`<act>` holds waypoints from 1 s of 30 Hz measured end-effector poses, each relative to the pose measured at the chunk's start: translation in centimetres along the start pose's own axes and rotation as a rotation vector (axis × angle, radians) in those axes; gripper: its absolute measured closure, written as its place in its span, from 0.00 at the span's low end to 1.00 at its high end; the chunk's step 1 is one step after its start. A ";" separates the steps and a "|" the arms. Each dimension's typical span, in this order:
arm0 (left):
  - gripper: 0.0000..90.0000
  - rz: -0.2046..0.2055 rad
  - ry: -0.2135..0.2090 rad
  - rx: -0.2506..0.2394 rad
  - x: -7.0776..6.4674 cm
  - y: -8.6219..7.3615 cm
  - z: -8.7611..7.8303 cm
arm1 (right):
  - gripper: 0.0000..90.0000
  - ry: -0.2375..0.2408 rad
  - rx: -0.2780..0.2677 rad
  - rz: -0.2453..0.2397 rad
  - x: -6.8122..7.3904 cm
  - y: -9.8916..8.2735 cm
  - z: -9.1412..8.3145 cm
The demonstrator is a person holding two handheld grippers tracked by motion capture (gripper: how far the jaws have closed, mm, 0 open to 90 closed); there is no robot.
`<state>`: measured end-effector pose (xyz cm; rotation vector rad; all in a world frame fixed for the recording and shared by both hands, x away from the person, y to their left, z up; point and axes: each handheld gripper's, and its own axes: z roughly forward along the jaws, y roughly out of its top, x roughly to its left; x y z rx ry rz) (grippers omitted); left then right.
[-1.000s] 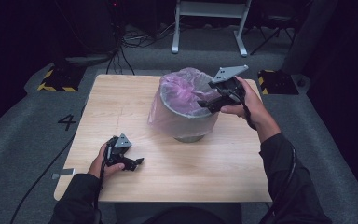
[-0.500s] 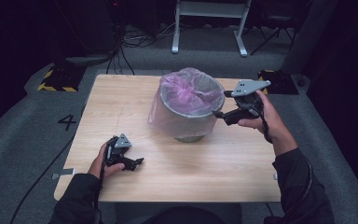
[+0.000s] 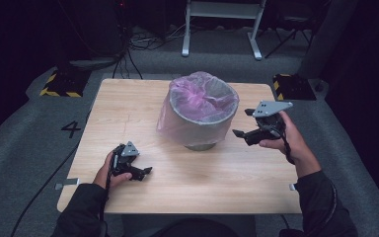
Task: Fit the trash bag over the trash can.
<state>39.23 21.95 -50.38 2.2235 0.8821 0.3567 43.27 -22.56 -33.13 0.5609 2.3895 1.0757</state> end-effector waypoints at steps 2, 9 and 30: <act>0.12 0.000 0.000 0.000 0.0 0.0 0.0 | 0.18 -0.018 0.034 -0.009 0.3 -1.0 0.4; 0.12 -0.002 0.000 -0.002 0.0 0.0 0.0 | 0.18 -0.035 0.119 -0.004 1.0 -4.8 1.8; 0.11 -0.006 0.000 -0.001 0.0 0.0 0.1 | 0.18 -0.065 0.237 0.041 1.4 -13.5 3.0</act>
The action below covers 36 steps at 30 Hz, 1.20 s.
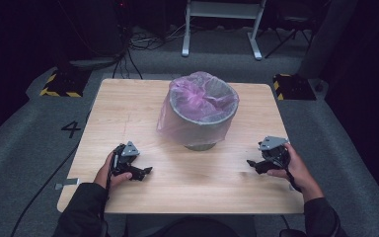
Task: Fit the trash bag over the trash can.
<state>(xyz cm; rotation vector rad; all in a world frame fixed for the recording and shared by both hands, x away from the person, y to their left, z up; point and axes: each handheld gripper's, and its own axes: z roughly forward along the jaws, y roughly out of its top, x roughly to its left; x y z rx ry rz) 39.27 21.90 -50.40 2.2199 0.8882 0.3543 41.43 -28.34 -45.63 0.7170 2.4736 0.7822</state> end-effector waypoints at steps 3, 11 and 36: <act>0.11 -0.001 -0.001 0.000 0.0 0.0 0.0 | 0.18 0.026 -0.016 0.023 0.0 -1.7 0.4; 0.11 0.000 0.002 -0.001 0.0 0.0 0.0 | 0.18 0.086 -0.056 0.125 0.3 -4.8 0.9; 0.10 0.001 -0.002 -0.001 0.0 0.1 0.1 | 0.16 0.096 -0.109 0.260 0.0 -6.7 0.7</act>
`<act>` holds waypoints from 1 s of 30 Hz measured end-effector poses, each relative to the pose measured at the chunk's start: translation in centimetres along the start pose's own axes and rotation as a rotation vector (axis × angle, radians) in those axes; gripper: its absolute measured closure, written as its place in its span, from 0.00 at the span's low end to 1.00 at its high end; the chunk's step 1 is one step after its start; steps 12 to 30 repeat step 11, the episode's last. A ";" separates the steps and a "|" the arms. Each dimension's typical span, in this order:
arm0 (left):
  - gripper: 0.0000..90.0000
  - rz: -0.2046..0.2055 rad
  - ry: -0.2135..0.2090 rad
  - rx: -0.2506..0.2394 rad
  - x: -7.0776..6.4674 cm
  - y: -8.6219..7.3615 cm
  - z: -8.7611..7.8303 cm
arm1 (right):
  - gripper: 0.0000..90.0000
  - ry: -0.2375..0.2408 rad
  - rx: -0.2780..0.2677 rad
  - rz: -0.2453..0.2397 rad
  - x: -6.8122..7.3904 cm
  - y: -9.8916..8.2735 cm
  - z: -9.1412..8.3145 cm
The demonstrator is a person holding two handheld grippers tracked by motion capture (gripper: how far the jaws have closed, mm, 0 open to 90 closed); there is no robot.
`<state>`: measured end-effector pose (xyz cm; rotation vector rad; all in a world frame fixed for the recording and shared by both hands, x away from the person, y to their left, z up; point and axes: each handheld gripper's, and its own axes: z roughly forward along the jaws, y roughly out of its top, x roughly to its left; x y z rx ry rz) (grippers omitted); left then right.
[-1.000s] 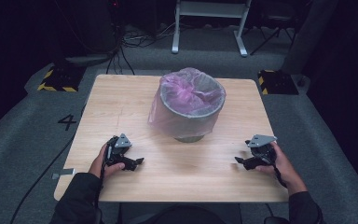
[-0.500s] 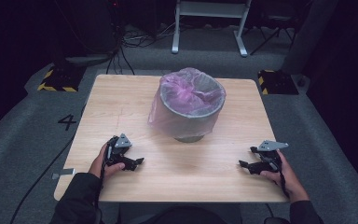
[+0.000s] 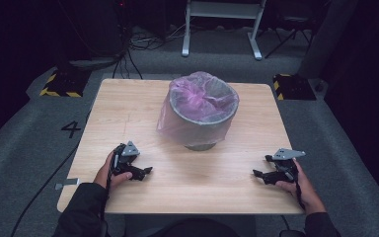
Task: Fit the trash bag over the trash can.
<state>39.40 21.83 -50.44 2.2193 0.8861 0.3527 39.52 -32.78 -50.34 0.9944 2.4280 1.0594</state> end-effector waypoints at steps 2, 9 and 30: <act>0.09 -0.001 0.000 0.000 0.0 0.0 0.1 | 0.16 0.000 0.000 0.000 0.0 0.0 0.0; 0.09 0.009 0.003 0.004 0.1 0.1 0.0 | 0.16 0.000 0.000 0.000 0.0 0.0 0.0; 0.09 0.004 0.001 0.005 0.1 0.1 0.0 | 0.16 0.000 0.000 0.001 0.0 0.0 0.0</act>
